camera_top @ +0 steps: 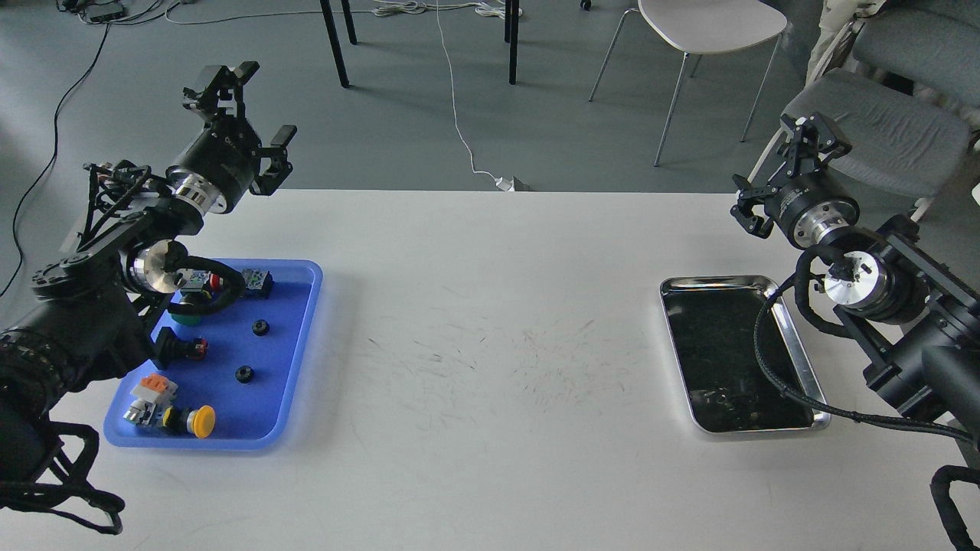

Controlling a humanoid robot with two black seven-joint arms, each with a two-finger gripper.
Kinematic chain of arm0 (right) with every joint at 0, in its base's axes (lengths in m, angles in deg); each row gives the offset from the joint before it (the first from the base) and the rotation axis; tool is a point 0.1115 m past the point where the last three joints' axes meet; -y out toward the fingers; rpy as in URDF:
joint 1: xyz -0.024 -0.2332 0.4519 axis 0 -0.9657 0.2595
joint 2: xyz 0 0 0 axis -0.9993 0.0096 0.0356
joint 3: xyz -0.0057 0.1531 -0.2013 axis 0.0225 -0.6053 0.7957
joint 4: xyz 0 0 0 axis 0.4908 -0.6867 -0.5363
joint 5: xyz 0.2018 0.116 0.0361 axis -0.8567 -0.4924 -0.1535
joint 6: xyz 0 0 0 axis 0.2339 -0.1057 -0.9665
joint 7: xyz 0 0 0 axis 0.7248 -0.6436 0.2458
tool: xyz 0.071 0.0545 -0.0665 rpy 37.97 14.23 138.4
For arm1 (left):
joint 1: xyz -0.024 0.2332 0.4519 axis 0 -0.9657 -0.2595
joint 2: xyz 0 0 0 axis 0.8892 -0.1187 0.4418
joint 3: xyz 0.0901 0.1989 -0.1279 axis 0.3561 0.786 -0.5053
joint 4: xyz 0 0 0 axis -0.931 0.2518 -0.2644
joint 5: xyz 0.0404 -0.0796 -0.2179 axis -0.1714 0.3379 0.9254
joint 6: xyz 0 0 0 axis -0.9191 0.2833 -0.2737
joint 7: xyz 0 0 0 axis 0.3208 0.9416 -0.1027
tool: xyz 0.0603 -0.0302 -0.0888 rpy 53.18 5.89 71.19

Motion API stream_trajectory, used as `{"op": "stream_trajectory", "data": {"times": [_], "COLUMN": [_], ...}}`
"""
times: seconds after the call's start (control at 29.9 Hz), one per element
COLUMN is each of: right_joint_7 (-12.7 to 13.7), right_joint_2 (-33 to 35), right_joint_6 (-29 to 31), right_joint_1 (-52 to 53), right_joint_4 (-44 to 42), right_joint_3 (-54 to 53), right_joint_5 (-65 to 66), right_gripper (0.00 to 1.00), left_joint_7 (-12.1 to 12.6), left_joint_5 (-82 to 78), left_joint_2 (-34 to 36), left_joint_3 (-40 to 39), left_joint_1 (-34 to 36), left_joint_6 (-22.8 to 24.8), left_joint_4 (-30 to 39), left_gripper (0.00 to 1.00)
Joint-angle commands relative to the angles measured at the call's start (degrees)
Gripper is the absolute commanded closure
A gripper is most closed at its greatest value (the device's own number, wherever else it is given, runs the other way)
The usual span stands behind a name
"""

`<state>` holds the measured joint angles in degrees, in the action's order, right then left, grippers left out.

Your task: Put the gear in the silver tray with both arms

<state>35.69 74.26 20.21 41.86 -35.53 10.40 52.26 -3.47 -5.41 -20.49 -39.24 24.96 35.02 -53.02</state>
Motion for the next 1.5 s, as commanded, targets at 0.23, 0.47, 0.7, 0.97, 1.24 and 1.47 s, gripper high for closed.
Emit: {"op": "stream_trajectory", "data": {"times": [0.23, 0.47, 0.7, 0.97, 1.24, 1.47], "right_joint_7": [-0.12, -0.12, -0.21, -0.12, -0.12, -0.21], "right_joint_2": [1.31, 1.4, 1.4, 1.4, 1.4, 1.4], "right_joint_6": [0.83, 0.74, 0.74, 0.74, 0.57, 0.57], "right_joint_1": [-0.38, -0.46, -0.64, -0.99, -1.17, -1.17], "right_joint_4": [1.91, 1.91, 1.91, 2.0, 2.18, 2.26], "right_joint_3": [2.82, 3.09, 3.09, 3.44, 3.79, 3.88], "right_joint_5": [0.07, 0.07, 0.15, 0.15, 0.15, 0.15], "right_gripper": [0.01, 0.01, 0.01, 0.01, 0.01, 0.01], "left_joint_7": [-0.02, -0.2, -0.11, -0.11, -0.11, -0.02], "left_joint_5": [-0.05, 0.03, -0.06, 0.03, 0.03, 0.03], "left_joint_2": [0.22, -0.39, -0.66, -0.04, -0.22, -0.22], "left_joint_3": [0.62, 1.24, 1.67, 2.73, 2.73, 2.73], "left_joint_1": [-0.25, -0.16, -0.33, -0.25, -0.25, -0.07], "left_joint_6": [0.24, -1.34, -2.4, -2.58, -3.28, -3.72], "left_joint_4": [0.07, -0.02, -0.02, -0.02, -0.02, -0.02], "left_gripper": [0.01, 0.01, 0.01, 0.01, 0.01, 0.01]}}
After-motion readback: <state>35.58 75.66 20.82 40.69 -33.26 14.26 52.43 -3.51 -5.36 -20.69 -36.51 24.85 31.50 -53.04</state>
